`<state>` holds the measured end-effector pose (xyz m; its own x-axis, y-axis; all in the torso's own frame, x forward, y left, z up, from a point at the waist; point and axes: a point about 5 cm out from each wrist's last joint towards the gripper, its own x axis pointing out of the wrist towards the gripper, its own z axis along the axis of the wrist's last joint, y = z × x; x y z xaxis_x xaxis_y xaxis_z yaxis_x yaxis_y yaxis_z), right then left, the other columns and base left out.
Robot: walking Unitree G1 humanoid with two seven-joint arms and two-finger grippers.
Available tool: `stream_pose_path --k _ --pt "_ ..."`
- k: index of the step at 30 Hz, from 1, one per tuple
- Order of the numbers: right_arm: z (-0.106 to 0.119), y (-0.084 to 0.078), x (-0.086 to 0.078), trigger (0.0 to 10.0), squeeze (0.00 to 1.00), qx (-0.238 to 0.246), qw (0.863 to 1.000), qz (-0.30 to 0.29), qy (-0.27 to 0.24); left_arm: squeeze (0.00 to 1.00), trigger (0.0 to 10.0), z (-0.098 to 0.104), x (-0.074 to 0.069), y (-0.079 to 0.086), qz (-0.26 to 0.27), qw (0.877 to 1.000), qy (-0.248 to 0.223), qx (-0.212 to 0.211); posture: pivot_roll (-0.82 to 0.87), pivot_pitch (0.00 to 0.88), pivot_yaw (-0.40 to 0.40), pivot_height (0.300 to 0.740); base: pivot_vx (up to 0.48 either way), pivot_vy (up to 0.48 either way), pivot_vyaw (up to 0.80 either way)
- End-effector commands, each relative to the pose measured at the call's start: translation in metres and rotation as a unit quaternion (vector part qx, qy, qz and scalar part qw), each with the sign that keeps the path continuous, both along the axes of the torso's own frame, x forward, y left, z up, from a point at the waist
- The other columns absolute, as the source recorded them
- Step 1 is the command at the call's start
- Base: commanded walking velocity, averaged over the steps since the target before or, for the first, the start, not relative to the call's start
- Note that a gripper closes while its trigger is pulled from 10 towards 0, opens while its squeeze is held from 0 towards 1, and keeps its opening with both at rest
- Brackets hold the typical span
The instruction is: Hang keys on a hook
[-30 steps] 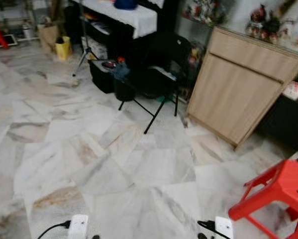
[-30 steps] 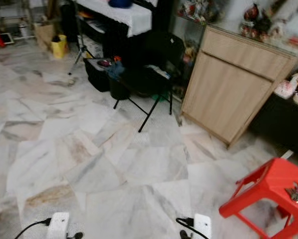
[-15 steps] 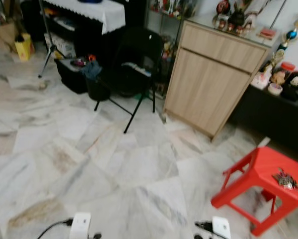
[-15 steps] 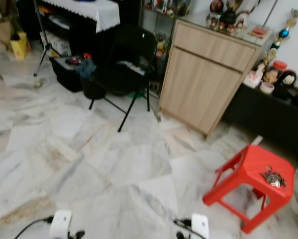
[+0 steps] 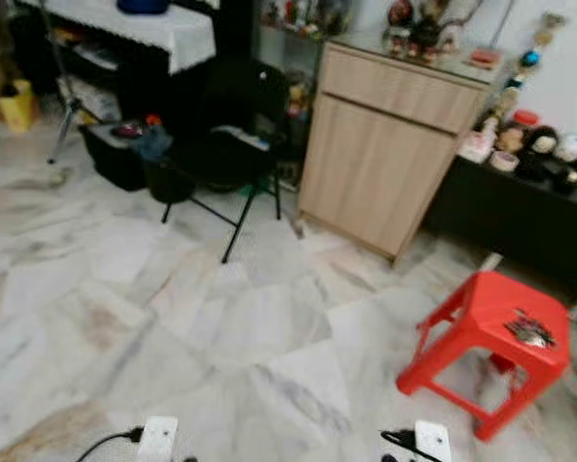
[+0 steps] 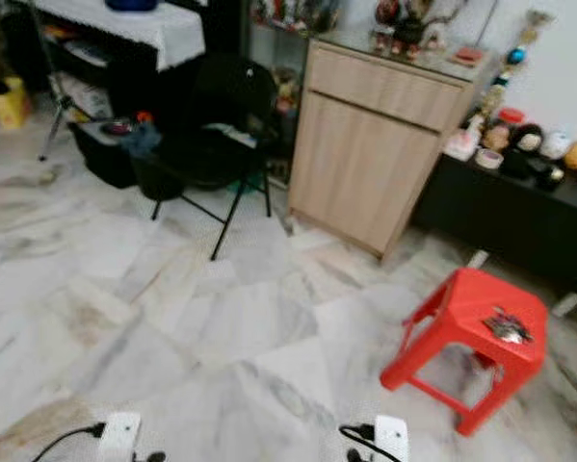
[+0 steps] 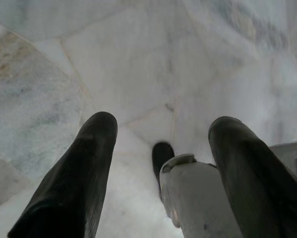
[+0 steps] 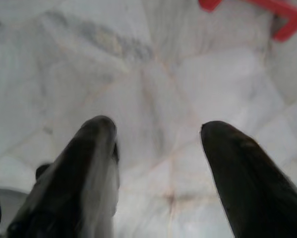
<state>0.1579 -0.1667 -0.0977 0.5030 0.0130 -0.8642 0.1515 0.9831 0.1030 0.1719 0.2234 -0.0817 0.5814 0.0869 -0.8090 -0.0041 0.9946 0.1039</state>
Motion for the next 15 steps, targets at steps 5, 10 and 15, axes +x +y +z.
stream_pose_path --k 5,10,15 --pt "0.0007 -0.0064 0.0003 10.0 0.0 -0.008 1.0 -0.002 -0.002 0.0 10.0 -0.0013 0.0001 -0.0053 -0.015 1.0 0.007 0.0 0.07 0.0 -0.119 0.732 0.0 0.0 -0.68" --pt "0.001 -0.006 0.0012 10.0 0.0 -0.007 1.0 -0.002 -0.003 0.0 10.0 -0.0009 0.0008 -0.0046 -0.014 1.0 0.006 0.0 0.07 0.0 -0.117 0.732 0.0 0.0 -0.68" --pt "0.0015 -0.0063 0.0024 10.0 0.0 -0.006 1.0 -0.004 -0.004 0.0 10.0 -0.0018 0.0001 -0.0071 -0.013 1.0 0.008 -0.002 0.07 0.0 -0.116 0.732 0.0 0.0 -0.68"
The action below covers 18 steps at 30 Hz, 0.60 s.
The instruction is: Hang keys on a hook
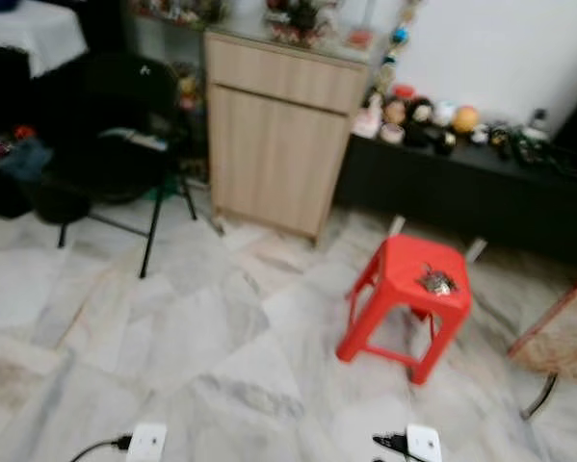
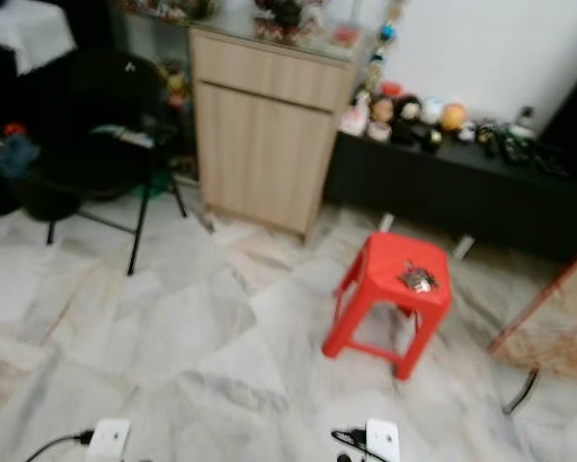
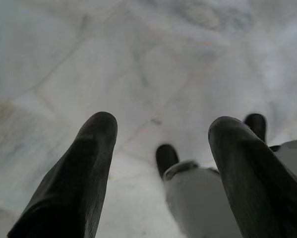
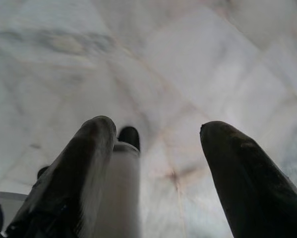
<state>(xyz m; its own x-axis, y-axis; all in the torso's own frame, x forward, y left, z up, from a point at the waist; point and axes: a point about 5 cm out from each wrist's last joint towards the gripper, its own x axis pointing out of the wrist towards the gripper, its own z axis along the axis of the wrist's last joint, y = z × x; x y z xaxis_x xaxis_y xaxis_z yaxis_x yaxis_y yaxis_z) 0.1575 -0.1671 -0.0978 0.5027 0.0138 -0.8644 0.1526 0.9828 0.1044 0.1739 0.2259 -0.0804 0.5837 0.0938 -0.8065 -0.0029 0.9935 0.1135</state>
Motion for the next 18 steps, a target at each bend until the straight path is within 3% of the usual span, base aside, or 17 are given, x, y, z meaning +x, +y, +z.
stream_pose_path --k 1,18 --pt "0.002 -0.006 0.003 10.0 0.0 -0.007 1.0 -0.004 -0.004 0.0 10.0 -0.003 -0.002 -0.01 -0.011 1.0 0.01 -0.008 0.07 0.0 -0.111 0.732 0.0 0.0 -0.68" --pt "0.004 0.017 0.011 10.0 0.0 0.021 0.999 -0.024 -0.021 0.0 10.0 0.007 0.01 0.01 -0.03 0.999 0.0 0.021 0.12 0.0 -0.014 0.732 0.0 0.0 -0.03"
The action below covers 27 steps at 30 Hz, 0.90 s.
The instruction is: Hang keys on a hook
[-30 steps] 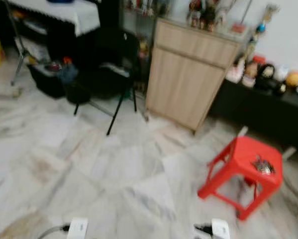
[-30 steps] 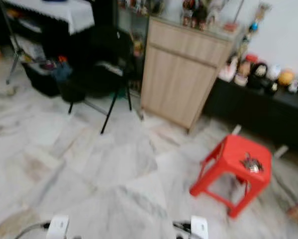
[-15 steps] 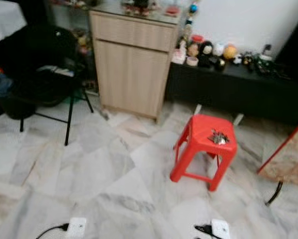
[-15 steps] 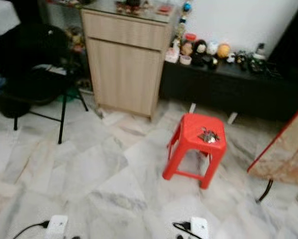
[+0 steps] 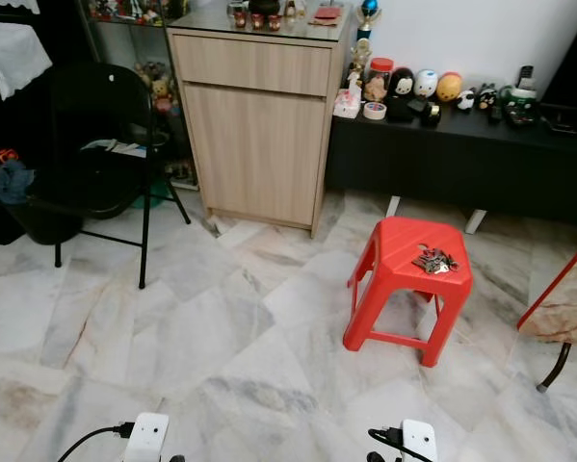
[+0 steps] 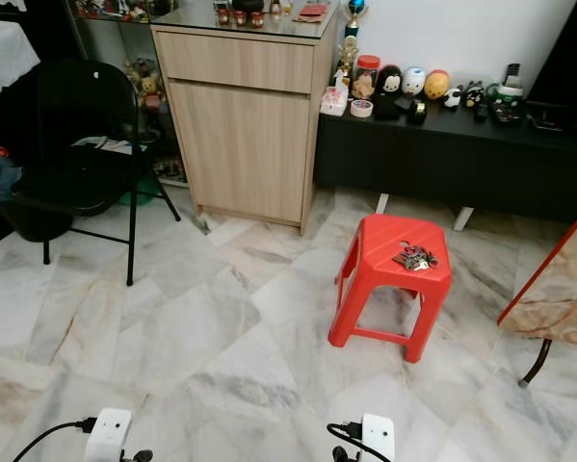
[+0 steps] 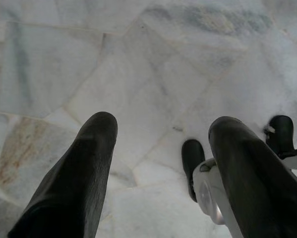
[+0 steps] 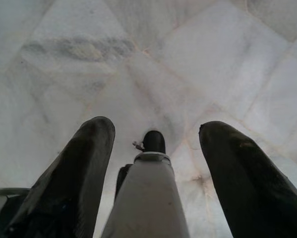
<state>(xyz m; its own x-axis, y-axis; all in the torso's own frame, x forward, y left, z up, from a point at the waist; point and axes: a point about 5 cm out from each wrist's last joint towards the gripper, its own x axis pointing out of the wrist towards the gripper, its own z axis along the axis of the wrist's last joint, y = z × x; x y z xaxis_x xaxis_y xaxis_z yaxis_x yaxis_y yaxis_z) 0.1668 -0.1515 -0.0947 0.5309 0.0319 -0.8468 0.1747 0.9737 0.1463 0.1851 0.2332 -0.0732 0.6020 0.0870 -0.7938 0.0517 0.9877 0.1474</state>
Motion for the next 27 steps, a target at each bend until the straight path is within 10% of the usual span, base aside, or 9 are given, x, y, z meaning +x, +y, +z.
stream_pose_path --k 1,27 --pt "0.001 0.002 0.002 10.0 0.0 0.003 1.0 -0.014 -0.005 0.0 10.0 0.001 0.001 0.003 0.002 1.0 0.003 0.002 0.12 0.0 -0.015 0.732 0.0 0.0 0.0" --pt "-0.003 -0.013 -0.011 10.0 0.0 -0.01 1.0 -0.014 -0.002 0.0 10.0 -0.008 -0.011 -0.012 0.025 0.999 0.002 -0.035 0.08 0.0 -0.071 0.732 0.0 0.0 0.0"
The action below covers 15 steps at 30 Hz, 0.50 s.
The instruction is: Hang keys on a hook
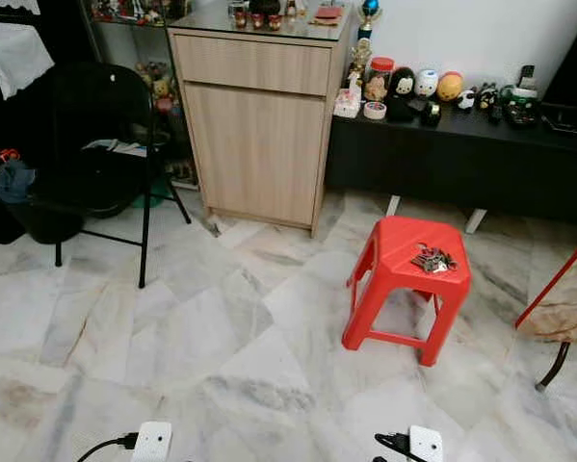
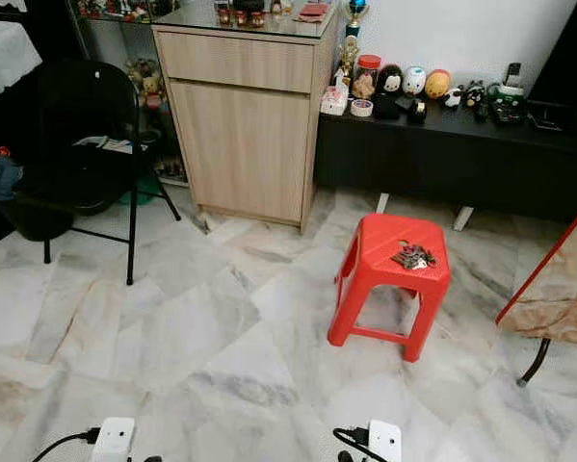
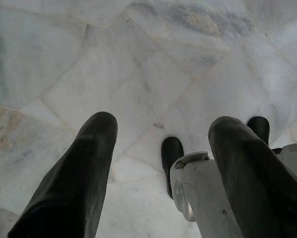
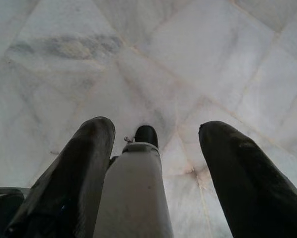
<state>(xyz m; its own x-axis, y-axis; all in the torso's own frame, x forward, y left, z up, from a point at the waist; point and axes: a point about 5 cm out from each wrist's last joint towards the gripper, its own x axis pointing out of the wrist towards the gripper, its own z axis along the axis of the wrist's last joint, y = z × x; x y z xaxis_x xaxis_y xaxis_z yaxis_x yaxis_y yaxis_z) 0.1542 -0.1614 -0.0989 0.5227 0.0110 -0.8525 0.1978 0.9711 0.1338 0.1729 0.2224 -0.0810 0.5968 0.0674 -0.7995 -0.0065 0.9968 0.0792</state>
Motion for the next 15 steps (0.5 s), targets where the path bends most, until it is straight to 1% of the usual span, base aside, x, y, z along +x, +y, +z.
stream_pose_path --k 1,3,8,15 --pt "0.001 -0.0031 0.0015 10.0 0.0 -0.005 1.0 -0.002 -0.007 0.0 10.0 0.0 0.0009 -0.0013 -0.004 1.0 0.002 -0.001 0.08 0.0 -0.071 0.732 0.0 0.0 0.0" --pt "0.0017 -0.0039 0.0033 10.0 0.0 -0.006 1.0 -0.001 -0.008 0.0 10.0 0.002 0.0055 -0.0016 -0.007 1.0 -0.003 0.0 0.08 0.0 -0.074 0.732 0.0 0.0 0.0" --pt "0.0026 -0.0042 0.0055 10.0 0.0 -0.008 1.0 -0.003 -0.012 0.0 10.0 0.0036 0.0091 -0.0016 -0.009 1.0 -0.006 0.003 0.07 0.0 -0.071 0.732 0.0 0.0 0.0" --pt "0.0028 -0.0048 0.0062 10.0 0.0 -0.009 1.0 -0.007 -0.01 0.0 10.0 0.001 0.0058 -0.0057 -0.015 1.0 0.002 0.001 0.05 0.0 -0.069 0.732 0.243 0.0 0.0"
